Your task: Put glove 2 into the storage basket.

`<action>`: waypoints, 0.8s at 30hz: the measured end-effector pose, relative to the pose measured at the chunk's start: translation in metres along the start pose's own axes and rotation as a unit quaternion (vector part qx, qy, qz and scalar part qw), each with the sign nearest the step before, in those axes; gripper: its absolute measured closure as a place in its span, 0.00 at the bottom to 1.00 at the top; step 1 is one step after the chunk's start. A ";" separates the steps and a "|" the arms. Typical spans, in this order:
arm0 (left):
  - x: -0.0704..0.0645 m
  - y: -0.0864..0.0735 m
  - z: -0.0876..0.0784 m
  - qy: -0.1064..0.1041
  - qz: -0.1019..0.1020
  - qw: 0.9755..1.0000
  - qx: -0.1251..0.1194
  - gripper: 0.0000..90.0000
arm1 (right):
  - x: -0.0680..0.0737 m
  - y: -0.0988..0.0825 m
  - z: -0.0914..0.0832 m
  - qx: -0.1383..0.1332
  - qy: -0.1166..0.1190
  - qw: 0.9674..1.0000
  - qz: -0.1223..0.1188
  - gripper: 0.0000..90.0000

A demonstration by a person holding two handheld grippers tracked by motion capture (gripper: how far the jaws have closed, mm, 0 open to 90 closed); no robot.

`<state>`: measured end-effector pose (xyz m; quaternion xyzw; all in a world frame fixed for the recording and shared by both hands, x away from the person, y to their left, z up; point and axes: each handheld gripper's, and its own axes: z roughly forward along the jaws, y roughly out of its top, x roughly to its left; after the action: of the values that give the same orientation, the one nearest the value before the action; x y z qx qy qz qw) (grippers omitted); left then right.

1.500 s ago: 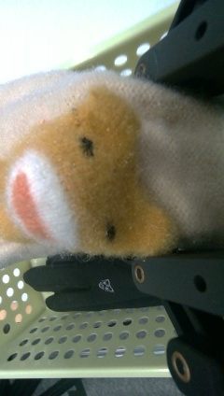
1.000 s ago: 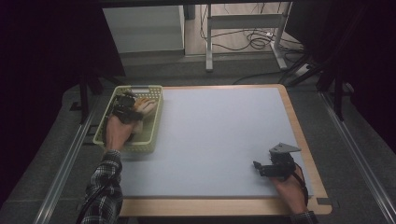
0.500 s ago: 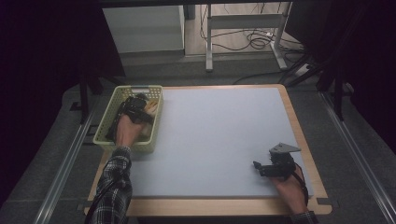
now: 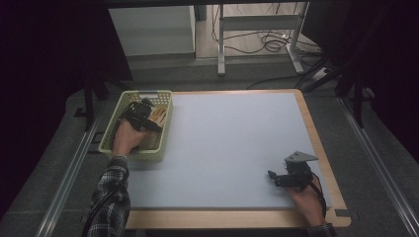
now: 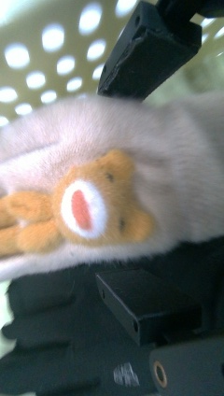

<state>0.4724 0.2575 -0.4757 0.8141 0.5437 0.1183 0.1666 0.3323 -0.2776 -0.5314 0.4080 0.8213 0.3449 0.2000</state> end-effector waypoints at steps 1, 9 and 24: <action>0.002 -0.001 -0.008 -0.001 0.001 1.000 -0.008 0.13 | 0.000 0.000 0.000 0.000 0.000 1.000 0.000 0.16; 0.018 -0.010 -0.028 0.021 -0.017 0.999 -0.035 0.33 | 0.000 0.000 0.000 0.000 0.000 1.000 0.000 0.16; 0.015 -0.009 0.021 0.063 -0.023 0.998 0.017 0.86 | 0.000 0.000 0.000 0.000 0.000 1.000 0.000 0.16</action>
<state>0.4779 0.2717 -0.4986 0.7948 0.5739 0.1562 0.1204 0.3323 -0.2776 -0.5314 0.4083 0.8212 0.3449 0.2000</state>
